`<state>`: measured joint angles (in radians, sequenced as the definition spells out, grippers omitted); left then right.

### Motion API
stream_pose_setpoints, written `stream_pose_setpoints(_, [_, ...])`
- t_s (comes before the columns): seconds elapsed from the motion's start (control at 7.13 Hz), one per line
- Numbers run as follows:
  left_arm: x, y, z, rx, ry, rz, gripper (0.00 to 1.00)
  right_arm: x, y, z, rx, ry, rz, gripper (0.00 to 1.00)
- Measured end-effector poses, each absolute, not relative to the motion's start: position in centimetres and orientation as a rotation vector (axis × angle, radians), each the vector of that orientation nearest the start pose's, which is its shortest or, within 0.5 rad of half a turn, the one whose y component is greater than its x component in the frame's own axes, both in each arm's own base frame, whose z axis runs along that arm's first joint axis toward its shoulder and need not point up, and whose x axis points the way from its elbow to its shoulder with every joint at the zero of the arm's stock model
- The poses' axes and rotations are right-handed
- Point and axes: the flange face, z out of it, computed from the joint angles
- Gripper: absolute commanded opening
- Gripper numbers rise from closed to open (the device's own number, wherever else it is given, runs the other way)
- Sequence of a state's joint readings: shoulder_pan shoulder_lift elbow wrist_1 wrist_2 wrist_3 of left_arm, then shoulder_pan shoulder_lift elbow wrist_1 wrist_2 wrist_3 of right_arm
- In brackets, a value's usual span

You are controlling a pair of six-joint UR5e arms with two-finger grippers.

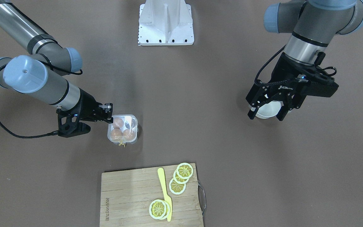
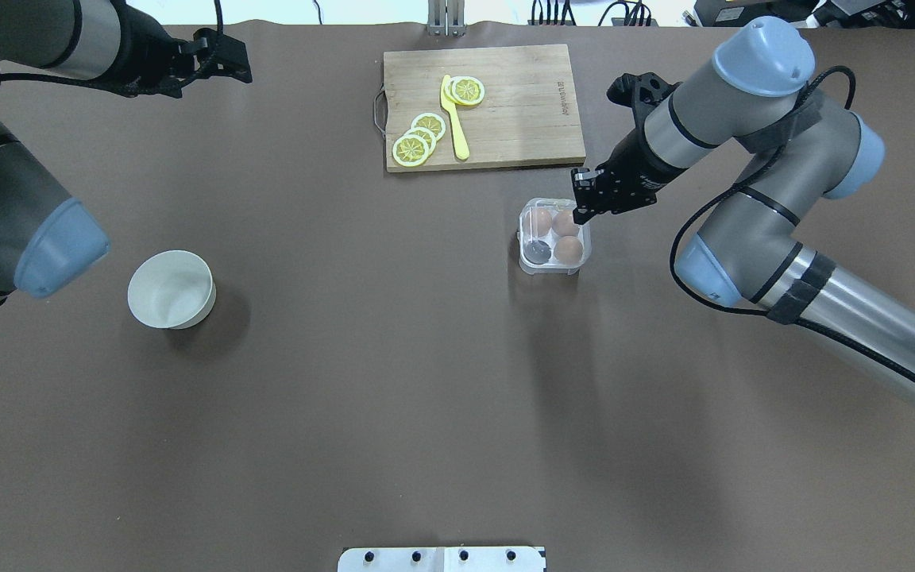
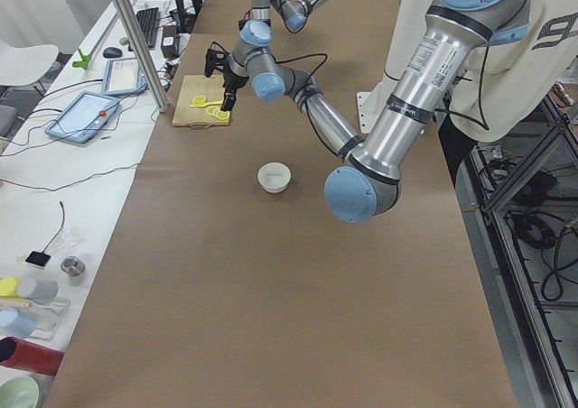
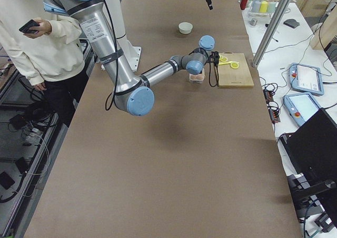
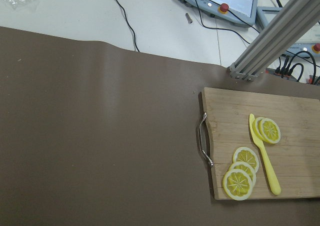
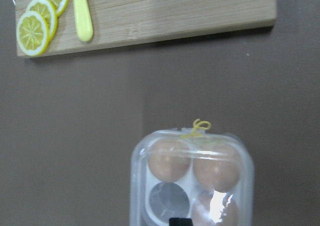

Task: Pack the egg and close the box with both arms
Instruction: 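Push the clear lid down over the eggs with the right gripper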

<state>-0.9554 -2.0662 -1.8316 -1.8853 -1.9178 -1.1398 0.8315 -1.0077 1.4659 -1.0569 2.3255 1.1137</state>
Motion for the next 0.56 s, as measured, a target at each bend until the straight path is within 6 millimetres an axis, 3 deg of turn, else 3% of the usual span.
stream_pose_setpoints(0.28, [27.0,-56.2,23.3,0.433,1.01,-0.291,0.98,-44.4,-55.3,26.9,0.004,-1.17,-0.009,0.0])
stream_pose_setpoints(0.42, [26.9,-56.2,24.0,0.428,1.004,-0.293,0.98,-44.5,-55.0,25.6,0.007,-1.185,0.001,0.3])
stream_pose_setpoints(0.56, [26.6,-55.9,25.2,0.427,0.987,-0.281,0.98,-44.0,-54.5,23.9,-0.002,-1.208,0.045,0.98])
